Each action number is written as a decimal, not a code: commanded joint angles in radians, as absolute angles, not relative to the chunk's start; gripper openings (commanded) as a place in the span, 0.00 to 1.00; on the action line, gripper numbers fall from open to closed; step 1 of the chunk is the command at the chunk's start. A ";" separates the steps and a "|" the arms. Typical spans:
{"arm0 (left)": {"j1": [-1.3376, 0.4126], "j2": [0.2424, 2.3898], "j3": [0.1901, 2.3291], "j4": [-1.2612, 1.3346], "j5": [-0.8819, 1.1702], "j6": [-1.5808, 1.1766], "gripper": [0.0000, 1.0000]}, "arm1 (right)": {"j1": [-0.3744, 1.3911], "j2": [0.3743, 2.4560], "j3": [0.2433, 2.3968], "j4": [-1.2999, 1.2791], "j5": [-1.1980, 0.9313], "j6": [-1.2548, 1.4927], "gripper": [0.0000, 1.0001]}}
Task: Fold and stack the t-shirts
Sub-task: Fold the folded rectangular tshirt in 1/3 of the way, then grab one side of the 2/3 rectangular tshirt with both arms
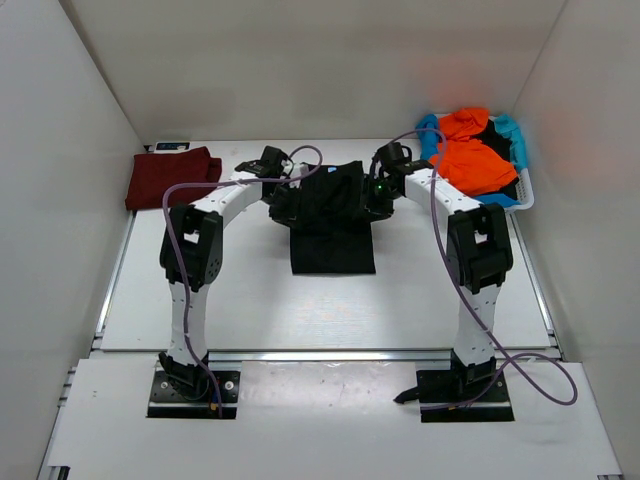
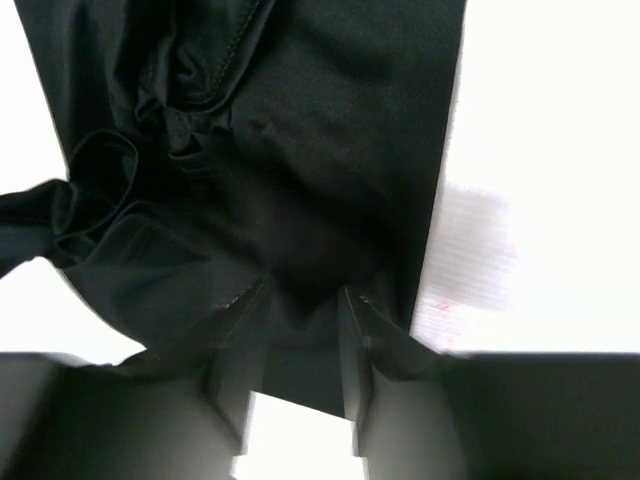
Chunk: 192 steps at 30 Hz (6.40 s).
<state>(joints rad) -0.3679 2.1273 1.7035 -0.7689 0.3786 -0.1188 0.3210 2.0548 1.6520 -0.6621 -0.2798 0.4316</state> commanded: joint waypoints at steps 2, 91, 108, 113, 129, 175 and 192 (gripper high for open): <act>-0.345 2.111 1.752 -0.747 0.305 -0.100 0.32 | 0.293 2.063 1.712 -0.623 -0.328 0.408 0.44; -0.426 1.673 1.152 -0.626 0.376 -0.061 0.89 | 0.439 1.454 0.951 -0.450 -0.364 0.578 0.49; -0.436 1.658 1.195 -0.692 0.397 0.069 0.73 | 0.429 1.473 0.930 -0.432 -0.388 0.598 0.49; -0.471 1.649 1.230 -0.775 0.309 0.187 0.77 | 0.425 1.457 0.916 -0.431 -0.387 0.604 0.49; -0.538 1.767 1.325 -0.759 0.193 0.311 0.20 | 0.429 1.410 0.844 -0.387 -0.390 0.641 0.48; -0.305 1.614 1.300 -0.874 0.474 0.156 0.64 | 0.526 1.654 1.140 -0.341 -0.333 0.587 0.00; -0.480 1.566 0.970 -0.667 0.367 -0.057 0.81 | 0.561 1.707 1.071 -0.221 -0.376 0.686 0.00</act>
